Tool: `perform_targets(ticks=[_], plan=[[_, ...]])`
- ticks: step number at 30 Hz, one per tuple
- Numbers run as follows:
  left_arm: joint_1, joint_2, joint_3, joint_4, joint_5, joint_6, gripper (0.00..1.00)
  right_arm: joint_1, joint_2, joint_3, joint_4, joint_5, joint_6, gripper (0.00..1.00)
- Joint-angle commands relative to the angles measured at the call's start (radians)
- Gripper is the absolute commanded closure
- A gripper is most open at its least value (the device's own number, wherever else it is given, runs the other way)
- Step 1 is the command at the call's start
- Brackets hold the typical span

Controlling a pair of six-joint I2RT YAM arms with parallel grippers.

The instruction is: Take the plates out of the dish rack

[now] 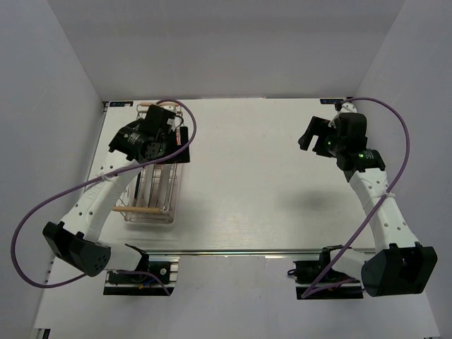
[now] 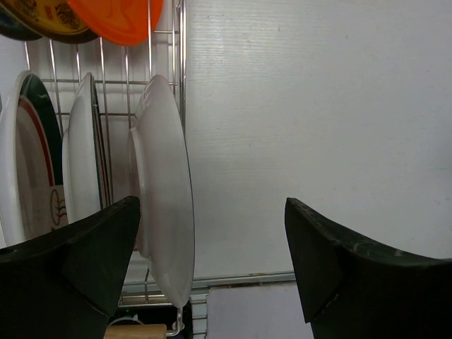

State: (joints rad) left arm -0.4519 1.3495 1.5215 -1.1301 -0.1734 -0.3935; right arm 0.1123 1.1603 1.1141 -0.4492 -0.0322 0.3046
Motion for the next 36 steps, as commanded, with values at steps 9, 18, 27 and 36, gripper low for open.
perform_targets(ticks=[9,18,27,36], plan=[[-0.108,0.036,0.078,-0.166,-0.253,-0.116,0.15,-0.003,-0.005,0.027,-0.011,0.06,0.008,0.11],[-0.146,0.068,0.049,-0.195,-0.307,-0.154,0.23,0.0,0.004,0.033,-0.032,0.081,0.01,0.11],[-0.156,0.096,0.011,-0.172,-0.344,-0.183,0.34,0.0,0.002,0.032,-0.042,0.101,0.011,0.11],[-0.156,0.134,0.009,-0.261,-0.482,-0.263,0.43,-0.002,0.006,0.032,-0.054,0.117,0.01,0.11]])
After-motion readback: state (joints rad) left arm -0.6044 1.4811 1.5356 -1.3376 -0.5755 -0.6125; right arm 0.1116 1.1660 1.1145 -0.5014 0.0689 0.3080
